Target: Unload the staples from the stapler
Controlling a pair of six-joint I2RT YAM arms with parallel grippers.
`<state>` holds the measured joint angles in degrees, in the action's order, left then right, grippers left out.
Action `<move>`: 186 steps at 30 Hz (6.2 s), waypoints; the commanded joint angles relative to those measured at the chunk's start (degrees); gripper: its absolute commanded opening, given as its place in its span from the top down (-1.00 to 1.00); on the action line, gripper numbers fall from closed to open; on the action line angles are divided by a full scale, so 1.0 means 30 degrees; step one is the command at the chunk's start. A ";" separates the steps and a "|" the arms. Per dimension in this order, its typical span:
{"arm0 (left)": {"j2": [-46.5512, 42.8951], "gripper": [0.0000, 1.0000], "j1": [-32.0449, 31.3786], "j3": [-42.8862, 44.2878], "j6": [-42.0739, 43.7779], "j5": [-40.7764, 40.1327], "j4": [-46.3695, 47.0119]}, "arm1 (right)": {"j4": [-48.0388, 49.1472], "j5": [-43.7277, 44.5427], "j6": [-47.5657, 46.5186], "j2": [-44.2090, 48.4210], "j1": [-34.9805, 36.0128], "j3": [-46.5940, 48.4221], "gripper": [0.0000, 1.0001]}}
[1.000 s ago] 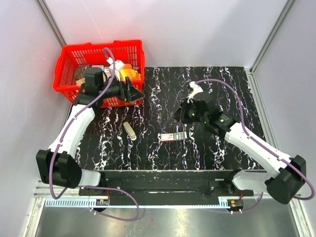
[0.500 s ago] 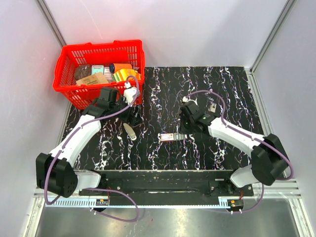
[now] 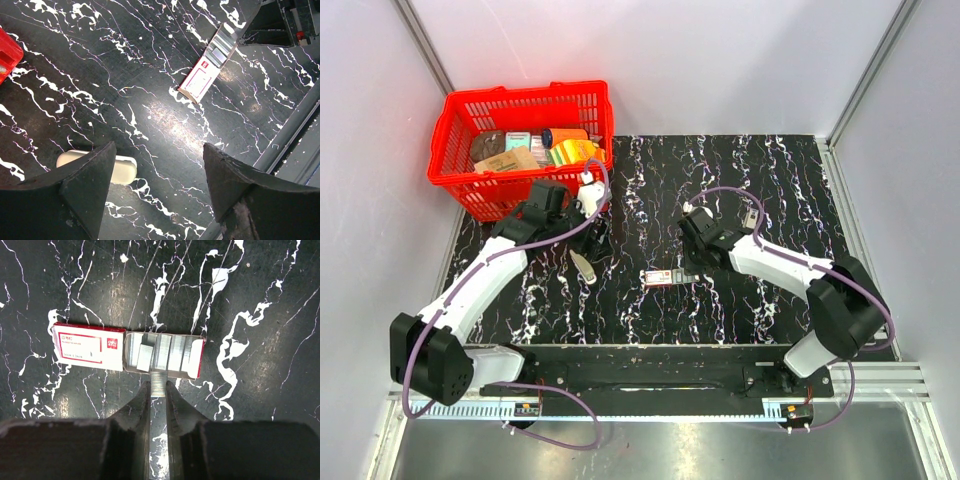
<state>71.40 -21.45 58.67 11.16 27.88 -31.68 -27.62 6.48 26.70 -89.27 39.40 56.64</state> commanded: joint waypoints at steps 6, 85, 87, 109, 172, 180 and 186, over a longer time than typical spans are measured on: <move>-0.0478 -0.48 -0.0466 0.0041 0.0089 -0.0532 0.0395 | 0.1090 0.0446 -0.0549 -0.1032 0.0110 0.0016 0.85; 0.6259 -0.50 -0.6383 -0.2068 0.4425 -0.7769 0.5989 | 0.5746 -0.5410 0.1764 -0.0563 -0.5105 -0.3879 0.62; 0.6610 -0.50 -0.6705 -0.1981 0.4542 -0.8061 0.6136 | 0.6070 -0.5587 0.1910 -0.0622 -0.5251 -0.4085 0.63; 0.7843 -0.50 -0.7409 -0.1569 0.4894 -0.9146 0.6342 | 0.6276 -0.5794 0.2028 0.0285 -0.5983 -0.5081 0.63; 0.8164 -0.45 -0.8494 -0.1775 0.5099 -1.0992 0.6722 | 1.2546 -1.0627 0.4548 -0.0037 -0.6863 -0.7543 0.60; 0.8223 -0.45 -0.8523 -0.1746 0.5099 -1.1080 0.6693 | 1.2837 -1.0948 0.4548 -0.0417 -0.6863 -0.7718 0.63; 0.8223 -0.45 -0.8523 -0.1599 0.5187 -1.1168 0.6752 | 1.3687 -1.1418 0.4723 -0.0827 -0.6863 -0.8011 0.65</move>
<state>95.64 -46.76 52.84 25.71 -3.84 -13.19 10.22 -26.20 40.51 -90.74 19.09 33.65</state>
